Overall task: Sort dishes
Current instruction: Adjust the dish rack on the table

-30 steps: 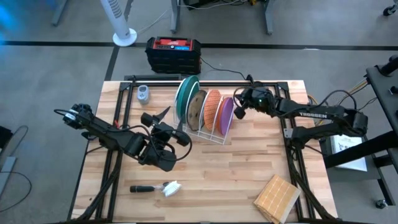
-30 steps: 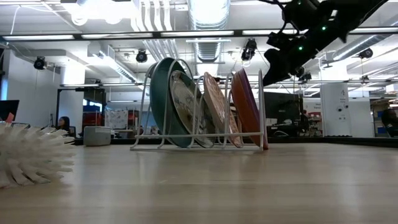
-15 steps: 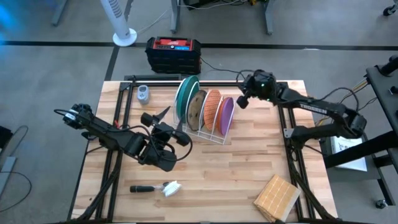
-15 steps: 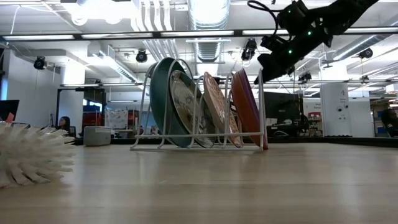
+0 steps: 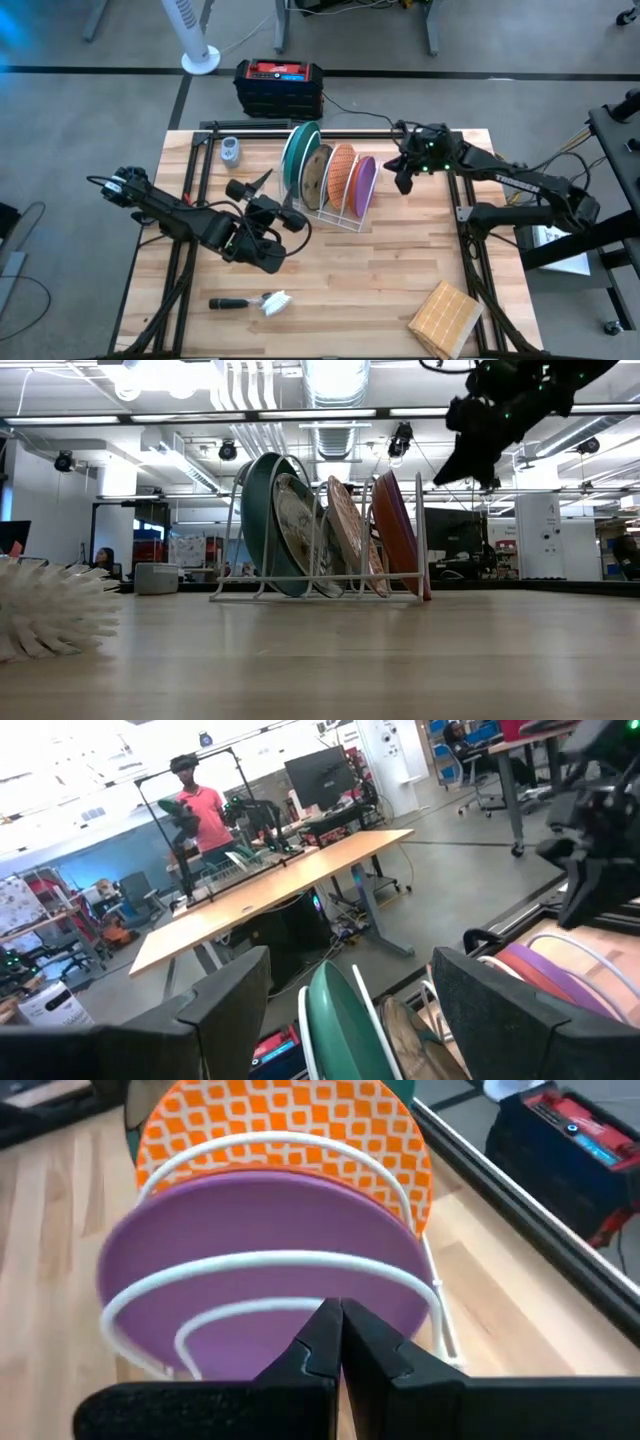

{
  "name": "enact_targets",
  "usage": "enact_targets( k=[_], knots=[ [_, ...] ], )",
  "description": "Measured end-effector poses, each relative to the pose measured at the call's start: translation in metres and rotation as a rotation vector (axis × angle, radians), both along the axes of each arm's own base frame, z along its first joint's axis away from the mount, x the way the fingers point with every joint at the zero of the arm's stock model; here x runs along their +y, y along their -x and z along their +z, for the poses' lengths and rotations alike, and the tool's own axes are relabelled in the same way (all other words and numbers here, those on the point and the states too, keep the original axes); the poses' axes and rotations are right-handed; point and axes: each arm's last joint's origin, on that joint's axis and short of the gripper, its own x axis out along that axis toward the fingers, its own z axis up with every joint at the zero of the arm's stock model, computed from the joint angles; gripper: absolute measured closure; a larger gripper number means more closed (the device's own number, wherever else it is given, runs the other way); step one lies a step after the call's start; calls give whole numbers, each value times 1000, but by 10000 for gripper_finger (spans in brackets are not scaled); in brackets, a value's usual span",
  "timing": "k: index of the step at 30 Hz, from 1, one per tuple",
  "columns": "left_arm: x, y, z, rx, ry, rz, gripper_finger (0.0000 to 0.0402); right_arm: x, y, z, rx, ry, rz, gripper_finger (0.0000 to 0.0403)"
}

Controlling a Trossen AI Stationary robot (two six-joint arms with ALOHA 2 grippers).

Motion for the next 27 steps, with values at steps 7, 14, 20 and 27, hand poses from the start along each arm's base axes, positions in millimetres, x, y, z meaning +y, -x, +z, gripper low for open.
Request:
enact_targets(
  k=[7,14,20,27],
  knots=[
    [1,0,0,0,0,4,134,-13,-19,-28,-25,-8,-23,403],
    [1,0,0,-3,1,4,134,-25,-28,-33,-26,65,-105,403],
    [1,0,0,-1,1,4,134,-37,-38,-31,-29,120,-123,403],
    [1,0,0,4,-2,4,134,-46,-45,-35,15,105,-136,403]
  ],
)
